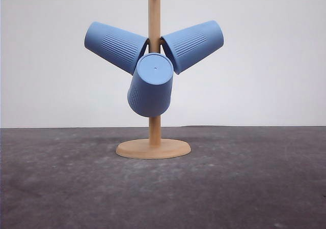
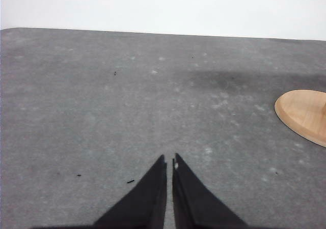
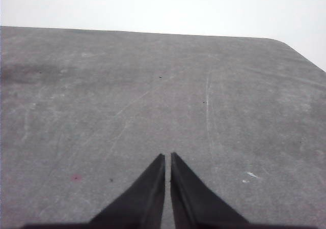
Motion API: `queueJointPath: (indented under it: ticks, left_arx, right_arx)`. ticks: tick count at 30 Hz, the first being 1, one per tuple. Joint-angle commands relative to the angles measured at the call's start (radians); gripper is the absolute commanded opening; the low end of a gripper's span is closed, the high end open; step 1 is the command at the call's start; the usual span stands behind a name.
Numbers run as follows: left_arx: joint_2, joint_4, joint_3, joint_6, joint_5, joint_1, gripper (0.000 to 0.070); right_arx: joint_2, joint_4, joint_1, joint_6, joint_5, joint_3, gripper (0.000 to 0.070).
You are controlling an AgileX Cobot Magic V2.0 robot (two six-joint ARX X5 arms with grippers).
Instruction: Place three cups
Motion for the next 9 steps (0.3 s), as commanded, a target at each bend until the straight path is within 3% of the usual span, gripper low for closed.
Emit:
queueJointPath:
  ticks: [1, 9]
  left_arx:
    - [-0.002, -0.004, -0.020, 0.010, 0.000, -0.002, 0.0000]
    - [-0.002, -0.004, -0.020, 0.010, 0.000, -0.002, 0.0000]
  right_arx:
    - [0.000, 0.010, 0.000, 0.014, 0.000, -0.006, 0.0015]
    - [0.000, 0.010, 0.000, 0.014, 0.001, -0.006, 0.0015]
